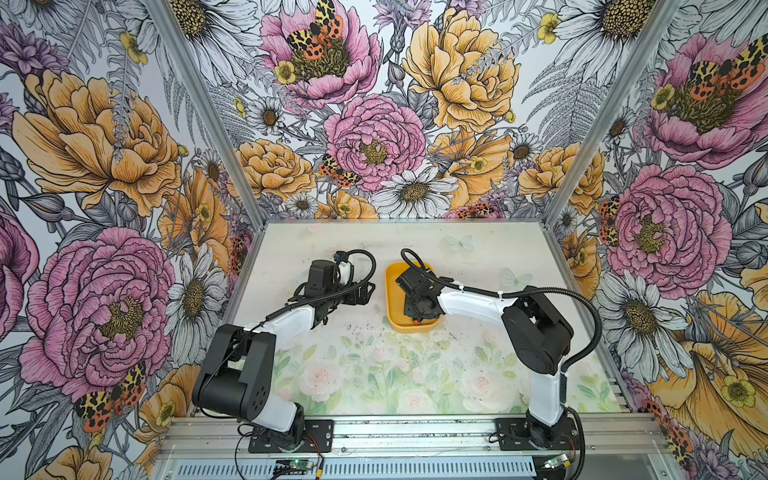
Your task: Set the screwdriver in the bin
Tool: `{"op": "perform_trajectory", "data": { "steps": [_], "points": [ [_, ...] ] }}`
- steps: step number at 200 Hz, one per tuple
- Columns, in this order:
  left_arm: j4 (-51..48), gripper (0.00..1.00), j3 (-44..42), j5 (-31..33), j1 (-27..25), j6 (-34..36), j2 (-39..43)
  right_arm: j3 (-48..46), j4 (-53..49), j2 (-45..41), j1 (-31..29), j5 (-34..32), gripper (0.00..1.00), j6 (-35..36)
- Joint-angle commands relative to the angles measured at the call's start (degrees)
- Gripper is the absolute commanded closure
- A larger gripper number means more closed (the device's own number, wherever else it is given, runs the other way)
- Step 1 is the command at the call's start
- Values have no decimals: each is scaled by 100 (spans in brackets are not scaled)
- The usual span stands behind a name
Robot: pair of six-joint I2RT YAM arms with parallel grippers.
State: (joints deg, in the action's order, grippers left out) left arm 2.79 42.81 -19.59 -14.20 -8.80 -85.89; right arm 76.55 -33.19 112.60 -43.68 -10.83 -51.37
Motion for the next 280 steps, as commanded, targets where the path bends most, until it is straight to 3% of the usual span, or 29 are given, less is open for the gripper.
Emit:
{"op": "perform_trajectory", "data": {
  "steps": [1, 62, 171, 200, 248, 280],
  "points": [
    [11, 1, 61, -30, -34, 93, -60, 191, 32, 95, 2, 46, 69, 100],
    [6, 1, 79, -38, -34, 90, -87, 185, 6, -4, 18, 3, 46, 134],
    [-6, 1, 100, -132, -3, 47, -49, 290, -422, -944, 94, 17, 37, 860],
    [-6, 1, 86, -169, 44, 2, 58, 230, -473, -1261, 232, 453, 37, 1459],
    [-18, 1, 50, -132, 188, -22, 329, -174, -452, -1942, 553, 1203, 37, 3348],
    [-50, 1, -4, 117, 329, 20, 468, -609, -375, -2481, 859, 1250, 37, 4339]
  ]
}}
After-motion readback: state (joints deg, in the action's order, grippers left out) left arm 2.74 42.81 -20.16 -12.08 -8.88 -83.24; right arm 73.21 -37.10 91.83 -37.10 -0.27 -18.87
